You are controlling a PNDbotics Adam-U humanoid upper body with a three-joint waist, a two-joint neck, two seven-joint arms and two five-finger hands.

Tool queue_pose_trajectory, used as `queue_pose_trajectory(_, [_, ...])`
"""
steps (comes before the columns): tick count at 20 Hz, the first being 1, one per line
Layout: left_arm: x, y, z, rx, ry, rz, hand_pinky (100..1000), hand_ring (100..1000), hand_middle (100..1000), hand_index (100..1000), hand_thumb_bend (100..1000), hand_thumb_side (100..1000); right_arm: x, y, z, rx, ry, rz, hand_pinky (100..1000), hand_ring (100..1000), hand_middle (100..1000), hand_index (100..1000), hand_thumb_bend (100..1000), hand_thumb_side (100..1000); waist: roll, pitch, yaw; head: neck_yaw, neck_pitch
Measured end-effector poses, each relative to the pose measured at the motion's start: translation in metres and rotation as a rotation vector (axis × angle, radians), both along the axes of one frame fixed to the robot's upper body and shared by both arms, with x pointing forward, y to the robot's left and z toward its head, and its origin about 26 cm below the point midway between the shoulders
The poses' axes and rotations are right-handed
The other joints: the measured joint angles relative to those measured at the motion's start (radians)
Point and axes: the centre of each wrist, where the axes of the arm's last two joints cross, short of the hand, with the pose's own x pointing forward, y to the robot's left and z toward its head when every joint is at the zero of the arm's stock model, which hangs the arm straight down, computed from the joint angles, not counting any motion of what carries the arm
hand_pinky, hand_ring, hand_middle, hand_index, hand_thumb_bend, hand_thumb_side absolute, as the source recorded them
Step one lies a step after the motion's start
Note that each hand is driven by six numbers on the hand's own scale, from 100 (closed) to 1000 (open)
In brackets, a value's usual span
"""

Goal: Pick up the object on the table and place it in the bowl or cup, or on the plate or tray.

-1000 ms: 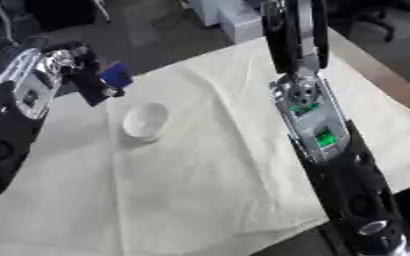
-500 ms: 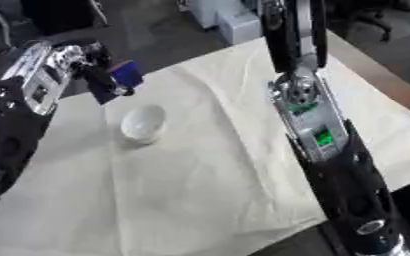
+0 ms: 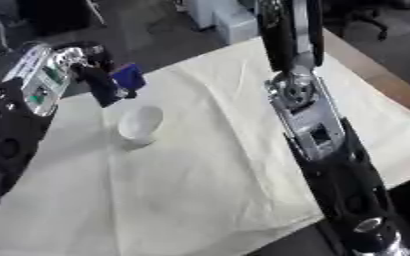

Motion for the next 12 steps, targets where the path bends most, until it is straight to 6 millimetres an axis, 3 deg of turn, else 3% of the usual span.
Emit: queue_pose_trajectory(12, [-0.003,-0.002,-0.016,-0.086,0.097,-0.006,100,226,298,345,521,279,0.0,0.0,0.0,0.001,0.0,0.0,517,543,554,669,100,895,0.0,0.0,-0.001,-0.011,0.0])
